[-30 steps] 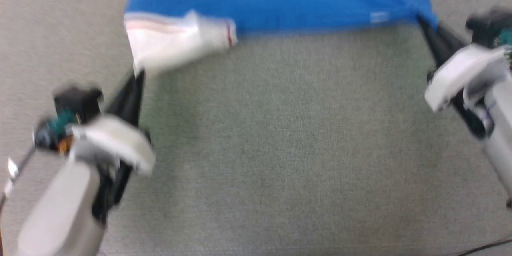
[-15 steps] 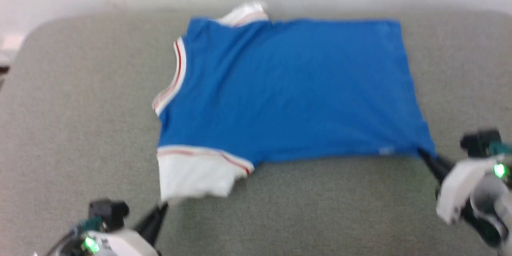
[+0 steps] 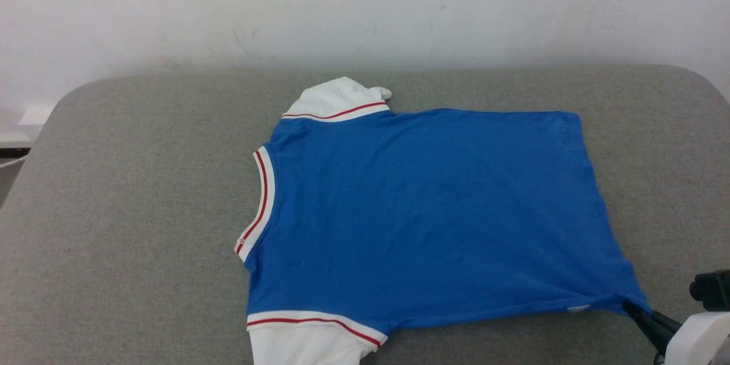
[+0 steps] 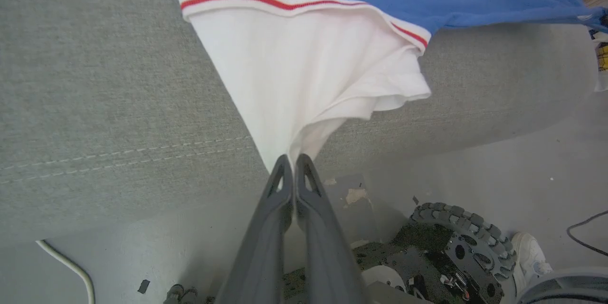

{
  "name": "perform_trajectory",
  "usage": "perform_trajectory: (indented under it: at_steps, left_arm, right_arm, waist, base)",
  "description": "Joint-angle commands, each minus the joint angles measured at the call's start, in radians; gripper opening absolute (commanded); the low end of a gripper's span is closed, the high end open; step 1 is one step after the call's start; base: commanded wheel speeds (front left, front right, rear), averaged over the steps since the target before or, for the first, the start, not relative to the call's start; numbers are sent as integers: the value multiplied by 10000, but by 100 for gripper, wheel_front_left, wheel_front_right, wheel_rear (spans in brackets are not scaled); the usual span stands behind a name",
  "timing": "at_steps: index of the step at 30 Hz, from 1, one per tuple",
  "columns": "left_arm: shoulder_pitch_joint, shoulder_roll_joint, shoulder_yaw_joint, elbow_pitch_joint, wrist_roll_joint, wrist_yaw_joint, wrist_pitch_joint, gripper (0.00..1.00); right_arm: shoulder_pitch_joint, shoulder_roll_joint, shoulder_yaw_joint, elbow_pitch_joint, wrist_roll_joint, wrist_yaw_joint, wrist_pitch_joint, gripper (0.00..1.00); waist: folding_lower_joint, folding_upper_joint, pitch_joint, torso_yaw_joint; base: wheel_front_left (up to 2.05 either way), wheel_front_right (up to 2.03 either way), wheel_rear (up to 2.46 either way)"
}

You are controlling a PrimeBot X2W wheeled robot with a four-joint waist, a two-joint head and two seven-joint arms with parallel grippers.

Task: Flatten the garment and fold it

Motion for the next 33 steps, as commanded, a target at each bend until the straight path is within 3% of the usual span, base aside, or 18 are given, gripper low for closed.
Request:
perform_trajectory:
  at_steps: [1, 8, 17, 24, 33]
  left_arm:
    - [71, 89, 25, -100, -13, 31, -33, 0]
    - [-652, -165, 386, -378, 55, -168, -720, 0]
    - [-2748, -769, 1426, -375, 133, -536, -2258, 0]
    - [-4728, -883, 1537, 525, 628, -831, -2546, 0]
    - [-6825, -1103, 1114, 2344, 1332, -1080, -2386, 0]
  right_arm:
    - [257, 96, -263, -194, -200, -21, 27, 0]
    - [718, 657, -1521, -1210, -1064, -21, 190, 0]
    - [61, 1226, -2520, -2143, -1847, -21, 663, 0]
    - [-1185, 1459, -2637, -1896, -2375, -21, 1112, 0]
    - [-2771, 1677, -2296, -731, -2737, -21, 1520, 0]
  waist:
    - [1, 0, 18, -3]
    - [1, 0, 341, -56]
    - [1, 0, 1564, -221]
    - [1, 0, 2708, -315]
    - [1, 0, 3620, -435]
  base:
    - [0, 0, 0]
    - [0, 0, 0]
    - [0, 0, 0]
    - [0, 0, 0]
    - [0, 0, 0]
